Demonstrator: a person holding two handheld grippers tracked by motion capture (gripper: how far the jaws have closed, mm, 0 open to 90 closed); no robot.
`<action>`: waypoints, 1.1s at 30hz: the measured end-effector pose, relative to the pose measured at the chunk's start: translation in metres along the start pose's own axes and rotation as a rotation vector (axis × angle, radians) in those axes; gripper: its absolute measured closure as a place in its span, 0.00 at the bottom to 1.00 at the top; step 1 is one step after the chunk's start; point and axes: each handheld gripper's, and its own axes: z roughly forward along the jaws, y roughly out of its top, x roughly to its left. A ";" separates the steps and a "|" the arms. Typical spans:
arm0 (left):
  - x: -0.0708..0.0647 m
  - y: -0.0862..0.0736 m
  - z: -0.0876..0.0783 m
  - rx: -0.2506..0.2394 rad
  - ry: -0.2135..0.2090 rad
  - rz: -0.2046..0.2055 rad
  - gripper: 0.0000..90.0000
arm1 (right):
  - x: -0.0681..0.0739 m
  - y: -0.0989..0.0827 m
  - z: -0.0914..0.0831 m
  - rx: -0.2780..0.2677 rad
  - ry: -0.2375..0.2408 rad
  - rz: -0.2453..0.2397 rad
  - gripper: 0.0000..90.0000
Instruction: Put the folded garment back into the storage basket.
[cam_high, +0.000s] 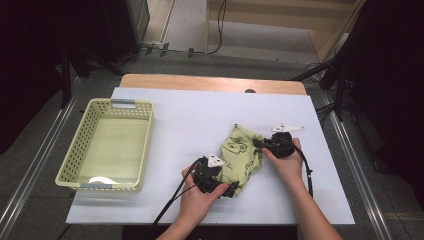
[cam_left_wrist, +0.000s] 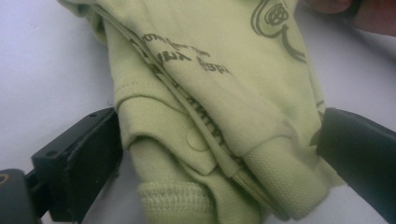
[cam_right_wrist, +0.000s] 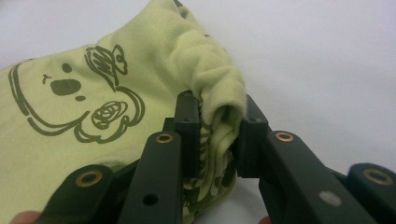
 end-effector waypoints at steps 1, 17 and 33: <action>-0.002 -0.001 0.000 -0.001 -0.004 0.006 0.03 | 0.000 0.000 0.000 -0.002 0.000 0.001 0.81; -0.020 -0.005 0.001 0.001 0.076 0.081 0.33 | 0.005 0.002 -0.004 -0.027 0.017 -0.010 0.81; -0.019 -0.007 -0.002 -0.037 0.000 0.101 0.69 | 0.010 0.004 -0.010 -0.054 0.013 -0.029 0.81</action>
